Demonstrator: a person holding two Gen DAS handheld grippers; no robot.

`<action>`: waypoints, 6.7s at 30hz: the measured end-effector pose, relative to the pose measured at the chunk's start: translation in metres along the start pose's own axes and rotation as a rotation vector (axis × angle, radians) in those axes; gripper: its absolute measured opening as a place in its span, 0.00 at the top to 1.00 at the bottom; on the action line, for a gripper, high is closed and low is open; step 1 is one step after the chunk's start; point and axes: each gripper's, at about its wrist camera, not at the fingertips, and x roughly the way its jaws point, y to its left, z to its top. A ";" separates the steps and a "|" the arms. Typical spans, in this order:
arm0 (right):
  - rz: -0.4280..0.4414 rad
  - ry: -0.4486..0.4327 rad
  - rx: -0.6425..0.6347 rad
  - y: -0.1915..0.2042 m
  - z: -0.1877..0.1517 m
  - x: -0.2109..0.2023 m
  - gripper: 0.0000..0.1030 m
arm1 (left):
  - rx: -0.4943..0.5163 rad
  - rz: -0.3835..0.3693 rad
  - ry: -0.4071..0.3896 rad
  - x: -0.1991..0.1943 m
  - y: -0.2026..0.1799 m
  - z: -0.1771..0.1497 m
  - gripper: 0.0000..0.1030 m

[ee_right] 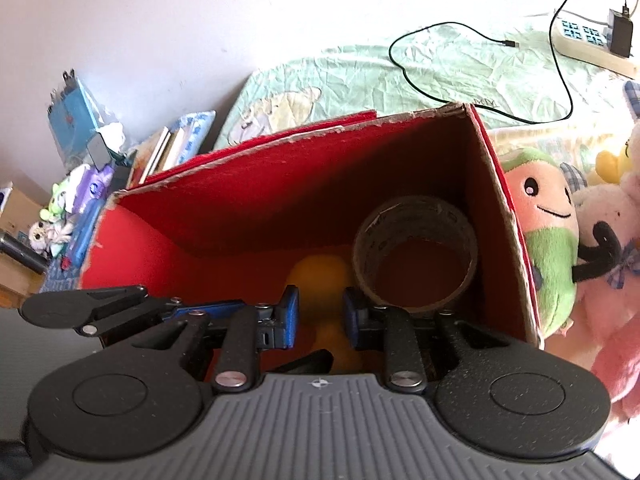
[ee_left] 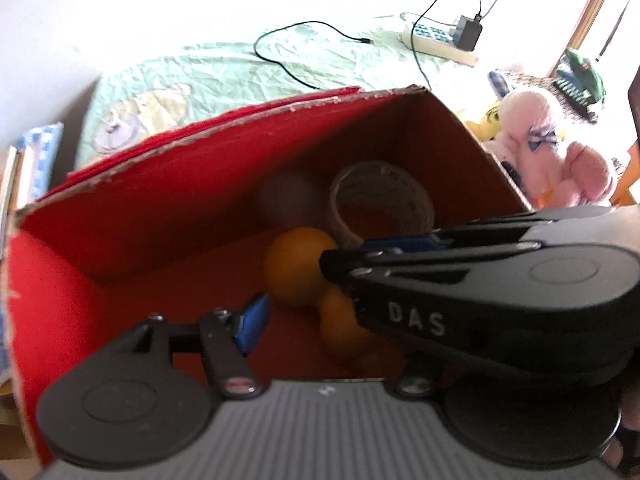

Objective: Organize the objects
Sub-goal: 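Withdraw the right gripper from the box toward the red-and-white figurine, then grasp the figurine with the beige cord loop using the right gripper, then lift the figurine with the right gripper and carry it over the box, then lower the figurine beside the gourd and open the right gripper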

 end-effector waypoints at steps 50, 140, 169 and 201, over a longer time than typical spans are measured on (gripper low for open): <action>0.300 -0.181 -0.097 -0.041 -0.052 -0.109 0.57 | -0.229 0.416 -0.097 -0.089 -0.068 -0.057 0.28; 0.339 0.004 0.222 -0.157 -0.110 -0.134 0.75 | 0.171 -0.078 -0.088 -0.029 -0.193 -0.075 0.49; 0.305 -0.019 -0.078 0.001 0.029 -0.049 0.75 | 0.011 0.016 -0.180 -0.063 -0.019 0.017 0.50; 0.119 0.369 0.021 0.017 0.015 0.054 0.76 | -0.016 0.016 0.144 0.016 0.041 0.005 0.26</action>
